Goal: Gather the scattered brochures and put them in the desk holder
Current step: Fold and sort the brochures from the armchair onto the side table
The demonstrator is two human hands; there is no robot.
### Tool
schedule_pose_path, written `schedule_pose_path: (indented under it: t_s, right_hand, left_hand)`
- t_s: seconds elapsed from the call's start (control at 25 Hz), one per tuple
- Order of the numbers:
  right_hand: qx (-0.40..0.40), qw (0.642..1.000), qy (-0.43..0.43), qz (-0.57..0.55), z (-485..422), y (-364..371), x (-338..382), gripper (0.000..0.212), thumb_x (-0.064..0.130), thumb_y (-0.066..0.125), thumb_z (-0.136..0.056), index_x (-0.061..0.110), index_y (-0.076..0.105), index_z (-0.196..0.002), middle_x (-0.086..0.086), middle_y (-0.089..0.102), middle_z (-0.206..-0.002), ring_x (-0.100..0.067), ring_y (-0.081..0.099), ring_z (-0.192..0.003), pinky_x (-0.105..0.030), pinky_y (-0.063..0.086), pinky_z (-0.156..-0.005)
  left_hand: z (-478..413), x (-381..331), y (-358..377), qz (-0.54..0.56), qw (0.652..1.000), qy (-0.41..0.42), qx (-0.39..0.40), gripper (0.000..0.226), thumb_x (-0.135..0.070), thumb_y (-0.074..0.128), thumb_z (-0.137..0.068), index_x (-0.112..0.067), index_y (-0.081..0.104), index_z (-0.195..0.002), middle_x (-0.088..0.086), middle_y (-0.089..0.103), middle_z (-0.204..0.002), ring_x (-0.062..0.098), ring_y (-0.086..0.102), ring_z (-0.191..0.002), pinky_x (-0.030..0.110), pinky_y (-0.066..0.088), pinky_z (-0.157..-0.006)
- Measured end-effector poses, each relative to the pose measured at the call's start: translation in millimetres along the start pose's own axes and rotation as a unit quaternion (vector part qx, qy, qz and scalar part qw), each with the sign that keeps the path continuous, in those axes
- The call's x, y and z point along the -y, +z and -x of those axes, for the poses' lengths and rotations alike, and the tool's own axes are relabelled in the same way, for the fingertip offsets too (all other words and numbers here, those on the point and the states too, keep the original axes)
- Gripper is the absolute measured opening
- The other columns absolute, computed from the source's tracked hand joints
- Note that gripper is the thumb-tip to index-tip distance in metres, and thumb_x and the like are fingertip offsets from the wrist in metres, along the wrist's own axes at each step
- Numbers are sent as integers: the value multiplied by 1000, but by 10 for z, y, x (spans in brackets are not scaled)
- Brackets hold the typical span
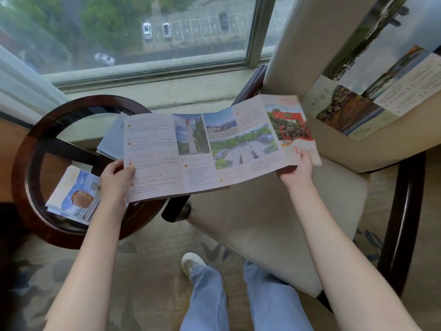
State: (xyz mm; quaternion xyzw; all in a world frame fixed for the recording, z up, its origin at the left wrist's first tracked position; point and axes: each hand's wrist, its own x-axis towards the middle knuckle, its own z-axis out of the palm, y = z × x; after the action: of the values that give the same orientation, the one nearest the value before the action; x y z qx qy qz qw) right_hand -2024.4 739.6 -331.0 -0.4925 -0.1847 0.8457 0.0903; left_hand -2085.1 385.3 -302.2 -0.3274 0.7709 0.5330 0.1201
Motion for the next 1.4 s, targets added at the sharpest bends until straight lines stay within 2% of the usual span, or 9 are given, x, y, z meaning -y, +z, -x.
schedule_pose_path:
  t_s: [0.24, 0.4, 0.6, 0.76, 0.84, 0.92, 1.08, 1.28, 1.4]
  right_hand:
    - [104, 991, 22, 84, 339, 225, 20, 20, 19, 38, -99, 10, 54, -93, -7, 70, -75, -15, 68, -67, -27, 58, -62]
    - [137, 981, 11, 138, 556, 376, -362, 14, 9, 45, -95, 15, 58, -94, -1, 72, -79, -10, 68, -70, -27, 56, -67]
    - [128, 963, -36, 235, 692, 340, -732, 11, 12, 55, -91, 22, 58, -88, 13, 68, -64, -1, 63, -55, -16, 44, -42]
    - [149, 942, -64, 292, 726, 266, -846, 10, 13, 58, -89, 21, 61, -94, 7, 69, -86, -2, 66, -70, -22, 52, -51]
    - [130, 936, -76, 320, 720, 236, -946, 13, 11, 60, -88, 15, 63, -101, 1, 68, -98, -4, 66, -78, -20, 54, -63]
    - [112, 933, -73, 333, 703, 218, -1058, 22, 9, 61, -88, 5, 62, -109, -6, 65, -105, -7, 63, -81, -15, 52, -61]
    - [83, 921, -58, 376, 645, 173, -1262, 28, 9, 60, -88, 1, 59, -116, -10, 64, -109, -17, 62, -87, -18, 52, -46]
    - [9, 869, -97, 486, 537, -16, -1352, 36, 16, 71, -80, 2, 60, -111, -12, 65, -117, -26, 61, -110, -32, 51, -89]
    - [-71, 832, -162, 526, 481, -133, -1286, 51, 19, 74, -75, 5, 50, -117, -14, 55, -121, -29, 54, -113, -39, 43, -99]
  left_hand:
    - [67, 40, 146, 77, 994, -61, 42, 46, -3, 53, -88, -12, 43, -131, 12, 58, -115, 24, 61, -97, 35, 51, -72]
    - [172, 26, 354, 80, 991, -68, 78, 43, -1, 50, -89, -9, 47, -131, 10, 61, -114, 25, 62, -102, 39, 51, -79]
    - [244, 14, 439, -2, 999, -30, 40, 44, -17, 52, -90, -15, 42, -133, 10, 54, -129, 24, 55, -111, 41, 47, -89]
    - [294, 51, 420, -157, 987, 29, 11, 76, -35, 58, -86, -17, 13, -145, 14, 24, -148, 30, 25, -136, 44, 30, -104]
    - [348, 55, 447, -251, 959, 125, -38, 75, -37, 59, -86, -15, 17, -144, 16, 17, -150, 32, 11, -140, 49, 19, -111]
    - [396, 53, 561, -272, 939, 211, -5, 72, -42, 55, -88, -16, 20, -145, 13, 20, -152, 30, 14, -141, 48, 18, -113]
    - [440, 187, 832, -266, 945, 112, 153, 81, -61, 44, -86, -19, 12, -148, 9, 13, -156, 26, 10, -144, 50, 14, -116]
    - [420, 405, 902, -318, 931, 109, 144, 77, -51, 59, -81, -15, 27, -142, 8, 22, -151, 26, 23, -139, 51, 24, -111]
    - [436, 501, 903, -354, 916, 120, 143, 77, -44, 63, -80, -14, 26, -141, 8, 22, -149, 28, 24, -137, 50, 25, -110]
